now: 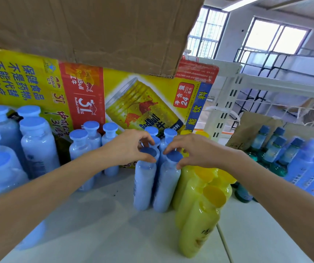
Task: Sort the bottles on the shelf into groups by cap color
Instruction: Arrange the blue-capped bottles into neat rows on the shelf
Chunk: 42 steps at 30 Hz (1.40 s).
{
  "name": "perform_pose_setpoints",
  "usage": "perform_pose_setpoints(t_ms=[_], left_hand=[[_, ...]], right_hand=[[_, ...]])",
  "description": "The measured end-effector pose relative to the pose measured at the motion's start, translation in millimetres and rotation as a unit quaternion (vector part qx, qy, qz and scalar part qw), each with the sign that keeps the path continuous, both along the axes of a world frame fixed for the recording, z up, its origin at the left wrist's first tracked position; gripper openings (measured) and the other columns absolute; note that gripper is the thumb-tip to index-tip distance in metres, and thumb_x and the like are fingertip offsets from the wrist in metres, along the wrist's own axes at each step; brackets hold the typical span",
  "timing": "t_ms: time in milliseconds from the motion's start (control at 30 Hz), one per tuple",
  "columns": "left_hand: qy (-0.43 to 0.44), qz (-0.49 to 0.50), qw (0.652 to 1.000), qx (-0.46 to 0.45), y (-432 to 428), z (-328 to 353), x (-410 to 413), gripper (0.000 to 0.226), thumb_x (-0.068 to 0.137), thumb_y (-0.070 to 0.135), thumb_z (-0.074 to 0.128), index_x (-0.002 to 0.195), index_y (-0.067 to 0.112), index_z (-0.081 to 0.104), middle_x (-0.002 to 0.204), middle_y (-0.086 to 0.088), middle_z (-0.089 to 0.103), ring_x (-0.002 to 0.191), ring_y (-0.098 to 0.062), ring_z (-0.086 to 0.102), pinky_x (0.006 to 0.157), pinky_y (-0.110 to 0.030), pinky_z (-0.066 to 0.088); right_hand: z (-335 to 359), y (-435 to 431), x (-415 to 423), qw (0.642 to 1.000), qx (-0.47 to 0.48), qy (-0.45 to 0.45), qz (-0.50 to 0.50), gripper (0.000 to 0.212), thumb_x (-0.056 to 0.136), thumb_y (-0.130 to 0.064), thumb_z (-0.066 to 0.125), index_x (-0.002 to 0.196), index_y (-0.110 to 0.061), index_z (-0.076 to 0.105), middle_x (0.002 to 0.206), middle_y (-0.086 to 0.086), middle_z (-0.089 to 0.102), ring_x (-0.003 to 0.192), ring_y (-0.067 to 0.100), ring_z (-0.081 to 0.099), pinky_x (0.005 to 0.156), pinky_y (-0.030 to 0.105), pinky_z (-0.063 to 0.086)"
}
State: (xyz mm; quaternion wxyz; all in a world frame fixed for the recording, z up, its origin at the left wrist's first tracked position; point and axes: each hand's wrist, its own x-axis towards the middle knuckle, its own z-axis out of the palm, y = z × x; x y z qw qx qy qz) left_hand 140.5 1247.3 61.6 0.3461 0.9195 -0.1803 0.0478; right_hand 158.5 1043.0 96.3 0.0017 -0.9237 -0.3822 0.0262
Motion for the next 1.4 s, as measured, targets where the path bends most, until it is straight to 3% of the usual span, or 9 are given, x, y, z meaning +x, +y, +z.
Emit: perform_pose_setpoints(t_ms=[167,500,633,700,800,933,1133,1267,1400], left_hand=[[0.059,-0.068,0.995,-0.035,1.1,1.2,-2.7,0.024,0.075,0.008,0.072,0.096,0.017,0.063,0.105,-0.001,0.067,0.100,-0.016,0.063,0.085,-0.029,0.053],[0.069,-0.151,0.986,-0.012,6.1,4.2,-5.5,0.035,0.083,-0.003,0.060,0.108,0.023,0.059,0.112,0.009,0.060,0.106,0.001,0.054,0.088,-0.015,0.047],[0.038,-0.125,0.991,-0.001,4.8,0.2,-6.1,0.033,0.082,0.010,0.066,0.108,0.027,0.059,0.109,0.014,0.059,0.102,-0.004,0.055,0.083,-0.026,0.049],[0.002,-0.099,0.995,0.008,1.2,-1.9,-6.9,0.035,0.075,0.024,0.074,0.106,0.029,0.059,0.101,0.017,0.057,0.095,0.001,0.054,0.074,-0.015,0.046],[-0.055,-0.057,0.994,0.081,-2.6,-1.9,-5.3,0.039,0.074,0.030,0.075,0.108,0.017,0.063,0.092,0.010,0.057,0.073,0.010,0.052,0.062,-0.007,0.039],[-0.065,-0.047,0.986,0.146,-6.0,1.4,-3.3,0.038,0.078,0.035,0.070,0.110,0.016,0.063,0.099,0.002,0.062,0.067,-0.002,0.048,0.064,-0.017,0.038],[-0.041,-0.059,0.989,0.129,-7.1,4.1,-6.0,0.034,0.078,0.027,0.070,0.110,0.016,0.063,0.104,0.001,0.064,0.091,-0.015,0.057,0.079,-0.029,0.047],[-0.035,-0.067,0.992,0.104,-7.4,2.0,-4.2,0.033,0.077,0.023,0.071,0.108,0.015,0.064,0.103,0.001,0.064,0.092,-0.018,0.058,0.082,-0.034,0.048],[-0.025,-0.066,0.993,0.089,-7.0,1.5,-3.1,0.033,0.077,0.023,0.072,0.108,0.017,0.064,0.101,0.005,0.062,0.094,-0.015,0.058,0.084,-0.033,0.049]], right_hand=[[-1.2,1.8,0.9,0.998,-0.022,-0.050,-0.013,0.045,0.078,-0.049,0.065,0.118,-0.031,0.057,0.090,-0.017,0.042,0.087,0.005,0.046,0.070,0.027,0.035],[-4.9,6.1,-4.1,0.993,-0.019,-0.081,-0.078,0.052,0.071,-0.069,0.056,0.099,-0.025,0.060,0.087,-0.008,0.059,0.082,0.014,0.053,0.072,0.034,0.044],[-5.9,1.7,-4.7,0.999,0.024,-0.016,-0.041,0.052,0.073,-0.058,0.063,0.113,-0.025,0.059,0.105,-0.007,0.058,0.097,0.012,0.054,0.083,0.034,0.046],[-6.3,-0.7,-5.4,0.999,0.025,0.010,-0.017,0.054,0.076,-0.049,0.067,0.122,-0.025,0.054,0.114,-0.006,0.055,0.098,0.009,0.050,0.086,0.031,0.044],[-8.2,-1.7,-7.2,1.000,0.021,-0.006,-0.009,0.048,0.080,-0.044,0.065,0.123,-0.024,0.054,0.116,-0.005,0.055,0.093,0.007,0.044,0.087,0.032,0.043],[-7.2,-1.9,-8.6,0.999,0.034,-0.012,-0.004,0.043,0.081,-0.040,0.065,0.120,-0.023,0.057,0.111,-0.004,0.058,0.089,0.009,0.046,0.084,0.034,0.044],[-7.7,0.1,-7.0,0.999,0.033,-0.019,0.000,0.038,0.083,-0.036,0.064,0.117,-0.021,0.059,0.106,-0.005,0.058,0.084,0.006,0.041,0.076,0.026,0.039],[-5.7,-0.4,-7.3,0.999,0.024,-0.028,0.006,0.038,0.084,-0.037,0.063,0.118,-0.020,0.059,0.093,-0.013,0.046,0.081,0.004,0.038,0.066,0.019,0.027],[-4.3,-1.5,-5.2,0.999,0.028,-0.027,0.004,0.039,0.082,-0.038,0.065,0.117,-0.021,0.060,0.082,-0.022,0.041,0.077,0.003,0.036,0.060,0.017,0.028]])
